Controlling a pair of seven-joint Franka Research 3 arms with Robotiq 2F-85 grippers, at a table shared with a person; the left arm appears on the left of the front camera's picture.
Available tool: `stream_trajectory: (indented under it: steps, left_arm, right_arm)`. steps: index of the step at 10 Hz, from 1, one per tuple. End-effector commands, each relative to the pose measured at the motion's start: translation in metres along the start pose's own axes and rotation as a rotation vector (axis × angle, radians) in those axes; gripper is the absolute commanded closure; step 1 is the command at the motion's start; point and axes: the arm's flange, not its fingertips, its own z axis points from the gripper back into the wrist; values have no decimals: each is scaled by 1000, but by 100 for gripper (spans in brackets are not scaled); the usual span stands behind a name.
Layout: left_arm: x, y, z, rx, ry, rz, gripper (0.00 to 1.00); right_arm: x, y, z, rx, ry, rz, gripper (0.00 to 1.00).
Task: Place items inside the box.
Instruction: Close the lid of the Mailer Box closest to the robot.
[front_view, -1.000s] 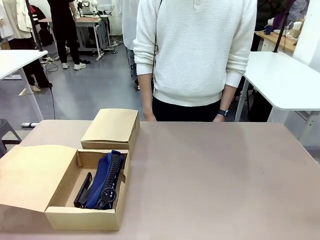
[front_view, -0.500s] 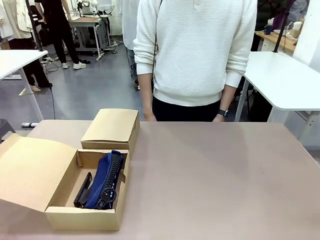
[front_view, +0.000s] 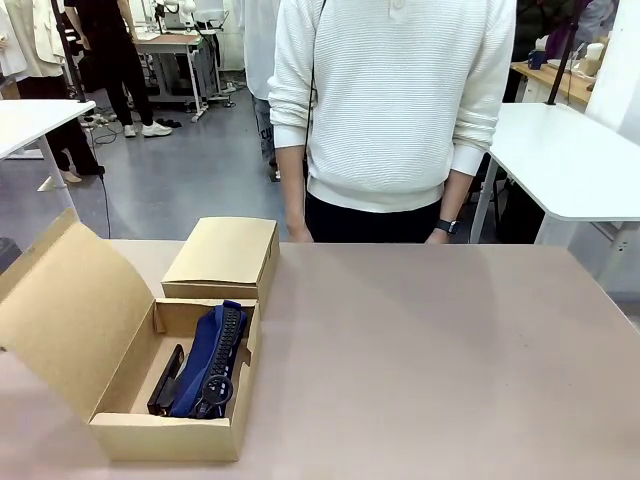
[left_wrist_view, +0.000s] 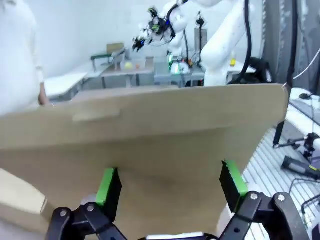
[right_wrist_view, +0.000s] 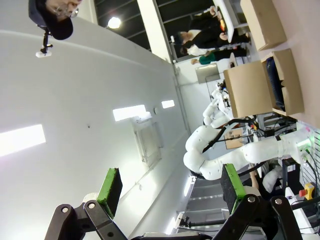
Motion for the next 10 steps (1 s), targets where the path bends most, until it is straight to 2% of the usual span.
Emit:
stream_trajectory:
  steps: [1,2,3,5,10]
  left_arm:
    - [7,-33,-59,-13,-61,25,0]
    - [6,-34,-73,-8,-59,21,0]
    - [-4,-42,-108,68,-59,-37,0]
    - [-5,-42,-110,69,-60,-43,0]
    - [-39,-72,-178,8,27,-72,0]
  right_arm:
    - [-1,8,-2,22,0,-4,0]
    - [-1,8,-2,22,0,-4,0]
    - [-1,8,-2,22,0,-4,0]
    - [-1,8,-2,22,0,-4,0]
    - [-1,8,-2,22,0,-4,0]
